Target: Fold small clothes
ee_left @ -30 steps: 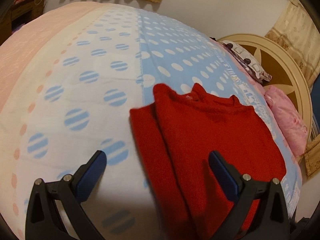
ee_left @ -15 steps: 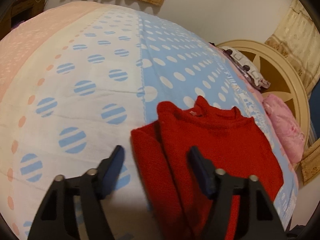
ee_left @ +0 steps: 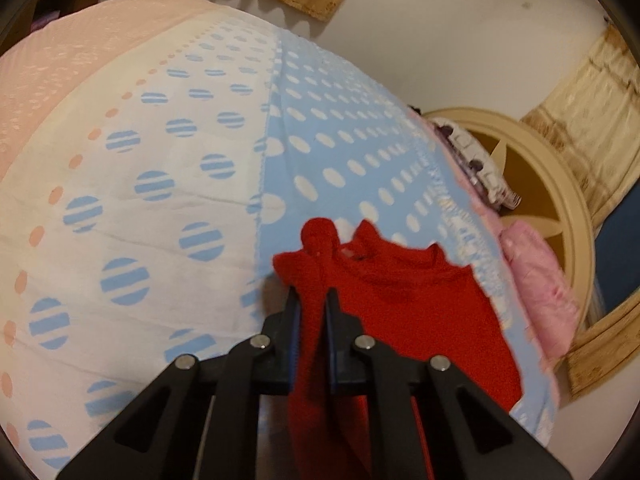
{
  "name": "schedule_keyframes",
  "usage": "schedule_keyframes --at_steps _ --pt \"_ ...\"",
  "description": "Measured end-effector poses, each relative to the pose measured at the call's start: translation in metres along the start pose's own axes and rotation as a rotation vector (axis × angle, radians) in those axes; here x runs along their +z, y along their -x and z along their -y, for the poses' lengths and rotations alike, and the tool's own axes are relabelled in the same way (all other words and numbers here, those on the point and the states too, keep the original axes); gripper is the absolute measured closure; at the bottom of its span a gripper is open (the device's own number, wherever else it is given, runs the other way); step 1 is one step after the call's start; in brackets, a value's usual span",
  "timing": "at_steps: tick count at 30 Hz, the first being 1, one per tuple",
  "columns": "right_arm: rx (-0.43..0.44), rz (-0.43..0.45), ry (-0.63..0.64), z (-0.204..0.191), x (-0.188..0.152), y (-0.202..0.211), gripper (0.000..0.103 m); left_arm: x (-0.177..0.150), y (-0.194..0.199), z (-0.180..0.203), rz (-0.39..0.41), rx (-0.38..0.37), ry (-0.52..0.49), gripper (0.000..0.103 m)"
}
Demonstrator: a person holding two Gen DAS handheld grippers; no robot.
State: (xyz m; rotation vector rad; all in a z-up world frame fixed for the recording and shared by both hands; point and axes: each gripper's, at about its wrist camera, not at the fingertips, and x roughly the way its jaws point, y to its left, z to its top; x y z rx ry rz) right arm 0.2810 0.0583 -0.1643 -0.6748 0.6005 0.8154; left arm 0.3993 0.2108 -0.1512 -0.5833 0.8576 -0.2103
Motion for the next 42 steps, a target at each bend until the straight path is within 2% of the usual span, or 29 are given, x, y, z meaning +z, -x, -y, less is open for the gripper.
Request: schedule_keyframes --at_steps 2,6,23,33,42 --pt "-0.008 0.013 -0.027 0.010 -0.002 0.006 0.094 0.002 0.002 0.005 0.017 -0.043 0.013 0.092" --pt "-0.031 0.028 -0.063 0.027 -0.009 0.017 0.094 0.006 0.002 0.023 0.038 -0.083 -0.003 0.092" --pt "-0.126 0.088 -0.243 0.091 -0.045 0.060 0.095 0.020 -0.027 0.113 0.055 -0.158 -0.090 0.093" --pt "-0.169 0.073 -0.380 0.140 -0.084 0.084 0.095 0.017 -0.072 0.182 -0.011 -0.214 -0.176 0.093" --pt "-0.178 0.020 -0.524 0.172 -0.134 0.096 0.095 -0.005 -0.131 0.235 -0.112 -0.232 -0.261 0.093"
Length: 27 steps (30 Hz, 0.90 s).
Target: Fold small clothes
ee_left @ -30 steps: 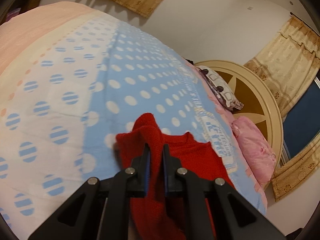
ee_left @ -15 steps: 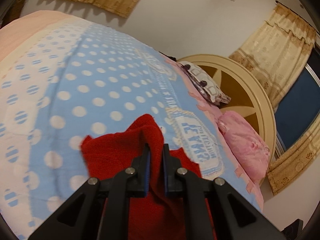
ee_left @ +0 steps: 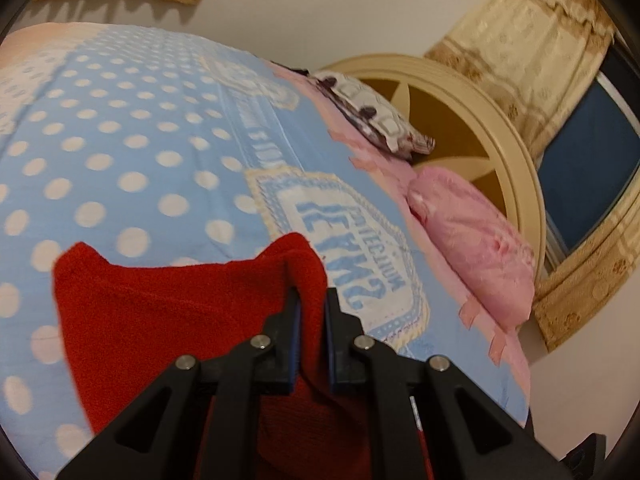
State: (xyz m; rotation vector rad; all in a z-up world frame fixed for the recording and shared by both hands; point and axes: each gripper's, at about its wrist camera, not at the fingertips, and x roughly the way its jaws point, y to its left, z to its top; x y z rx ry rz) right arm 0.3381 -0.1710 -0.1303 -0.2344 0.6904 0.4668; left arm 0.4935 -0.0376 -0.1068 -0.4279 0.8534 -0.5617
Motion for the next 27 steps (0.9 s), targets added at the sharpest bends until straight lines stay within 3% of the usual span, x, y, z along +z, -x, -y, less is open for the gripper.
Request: schedule_keyframes --at_steps 6,8,11,15,16,17,20,21,23,24,25,27 --pt "0.044 -0.063 -0.117 0.027 -0.017 -0.002 0.095 -0.008 -0.032 0.018 -0.069 0.040 -0.056 0.093" --pt "0.067 -0.078 -0.153 0.033 -0.023 -0.005 0.095 -0.012 -0.040 0.028 -0.096 0.079 -0.118 0.092" --pt "0.113 -0.113 -0.198 0.040 -0.029 -0.009 0.095 -0.018 -0.044 0.044 -0.124 0.081 -0.201 0.090" --pt "0.144 -0.138 -0.254 0.049 -0.038 -0.008 0.094 -0.022 -0.023 0.068 -0.072 0.082 -0.305 0.084" --pt "0.150 -0.138 -0.272 0.053 -0.040 -0.007 0.094 -0.024 -0.013 0.073 -0.055 0.093 -0.330 0.075" --pt "0.155 -0.134 -0.289 0.056 -0.041 -0.005 0.094 -0.025 -0.006 0.075 -0.041 0.118 -0.350 0.059" --pt "0.188 -0.131 -0.345 0.067 -0.046 0.001 0.093 -0.030 0.018 0.073 0.018 0.168 -0.377 0.032" --pt "0.186 -0.121 -0.355 0.069 -0.046 0.006 0.089 -0.035 0.029 0.068 0.031 0.191 -0.380 0.030" --pt "0.156 -0.122 -0.346 0.070 -0.047 0.013 0.061 -0.046 0.043 0.059 0.038 0.233 -0.398 0.029" --pt "0.153 -0.125 -0.331 0.070 -0.045 0.017 0.033 -0.055 0.052 0.053 0.042 0.248 -0.413 0.029" --pt "0.160 -0.117 -0.330 0.072 -0.044 0.019 0.026 -0.063 0.057 0.049 0.043 0.264 -0.418 0.028" --pt "0.146 -0.091 -0.330 0.077 -0.038 0.023 0.026 -0.082 0.066 0.040 0.024 0.307 -0.426 0.028"
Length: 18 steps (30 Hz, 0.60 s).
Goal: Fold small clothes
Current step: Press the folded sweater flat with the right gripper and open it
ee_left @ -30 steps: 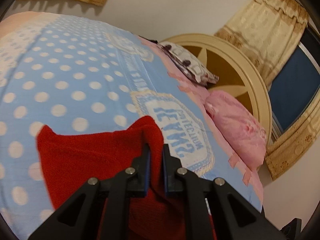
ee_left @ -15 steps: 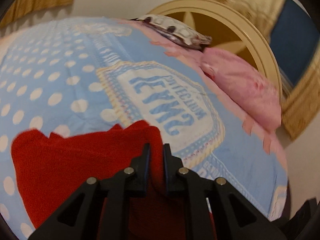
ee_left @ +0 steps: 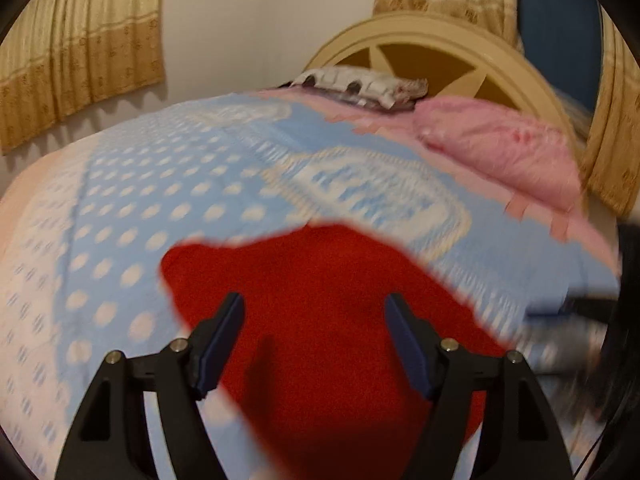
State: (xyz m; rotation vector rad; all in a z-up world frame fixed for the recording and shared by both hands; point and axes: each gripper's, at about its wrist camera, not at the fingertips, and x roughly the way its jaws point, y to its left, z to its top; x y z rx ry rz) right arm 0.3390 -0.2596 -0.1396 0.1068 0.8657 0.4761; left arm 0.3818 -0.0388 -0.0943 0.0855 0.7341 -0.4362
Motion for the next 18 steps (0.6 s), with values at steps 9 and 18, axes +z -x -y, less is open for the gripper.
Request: schedule_keyframes --at_steps 9,18 --pt "-0.031 0.017 0.019 -0.016 0.070 -0.041 0.028 -0.056 0.003 0.006 -0.026 0.025 0.029 0.027" --pt "-0.078 -0.110 -0.072 0.004 0.084 -0.104 0.084 -0.069 0.003 -0.008 -0.016 -0.024 0.107 0.007"
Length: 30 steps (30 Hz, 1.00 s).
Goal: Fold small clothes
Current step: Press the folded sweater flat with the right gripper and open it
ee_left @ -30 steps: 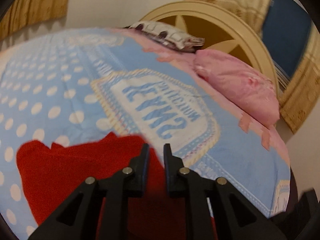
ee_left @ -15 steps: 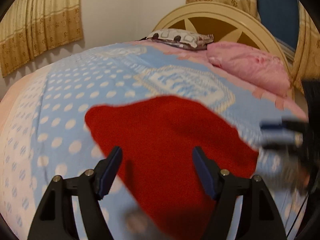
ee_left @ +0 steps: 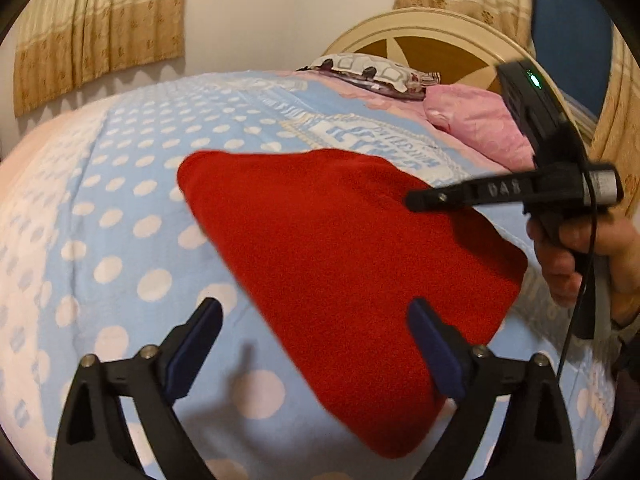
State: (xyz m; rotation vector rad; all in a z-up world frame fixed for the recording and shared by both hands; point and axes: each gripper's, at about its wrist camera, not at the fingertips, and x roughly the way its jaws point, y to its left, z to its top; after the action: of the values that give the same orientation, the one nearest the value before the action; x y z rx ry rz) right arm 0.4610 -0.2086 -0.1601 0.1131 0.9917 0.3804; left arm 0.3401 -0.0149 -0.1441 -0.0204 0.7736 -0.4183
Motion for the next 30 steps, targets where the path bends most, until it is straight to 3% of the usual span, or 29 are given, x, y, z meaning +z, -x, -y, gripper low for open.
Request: schedule_keyframes --at_steps 3,9,10,12,15,16,19,21,24,27,30 --pt "-0.056 0.001 0.029 0.002 -0.014 0.001 0.084 -0.005 -0.007 0.003 -0.023 -0.024 0.007 0.007" --pt "-0.087 0.001 0.015 0.002 -0.013 -0.001 0.084 -0.009 -0.007 0.003 -0.018 -0.032 0.015 0.002" --pt "-0.096 0.007 0.026 -0.001 -0.012 0.002 0.078 -0.009 -0.007 0.002 -0.017 -0.034 0.023 0.002" --pt "-0.126 0.039 0.052 -0.011 -0.008 0.011 0.068 -0.011 -0.007 -0.001 -0.019 -0.043 0.038 0.002" --pt "-0.167 0.132 0.137 -0.037 0.002 0.029 0.068 -0.011 -0.010 -0.001 -0.029 -0.045 0.045 0.000" --pt "-0.132 0.153 0.166 -0.047 0.006 0.032 0.067 -0.012 -0.010 -0.001 -0.032 -0.045 0.045 0.000" --pt "-0.055 0.111 0.225 -0.066 0.017 0.017 0.067 -0.012 -0.011 0.000 -0.039 -0.043 0.044 0.000" --pt "-0.001 -0.004 0.236 -0.070 0.023 -0.012 0.067 -0.012 -0.011 0.000 -0.044 -0.046 0.045 0.000" --pt "-0.113 -0.092 0.238 -0.061 0.023 -0.046 0.067 -0.012 -0.009 -0.001 -0.047 -0.052 0.050 0.000" --pt "-0.128 -0.079 0.165 -0.042 0.025 -0.043 0.068 -0.012 -0.009 0.001 -0.049 -0.049 0.045 0.000" --pt "-0.085 -0.074 0.145 -0.027 0.018 -0.039 0.069 -0.013 -0.011 0.002 -0.056 -0.048 0.036 0.000"
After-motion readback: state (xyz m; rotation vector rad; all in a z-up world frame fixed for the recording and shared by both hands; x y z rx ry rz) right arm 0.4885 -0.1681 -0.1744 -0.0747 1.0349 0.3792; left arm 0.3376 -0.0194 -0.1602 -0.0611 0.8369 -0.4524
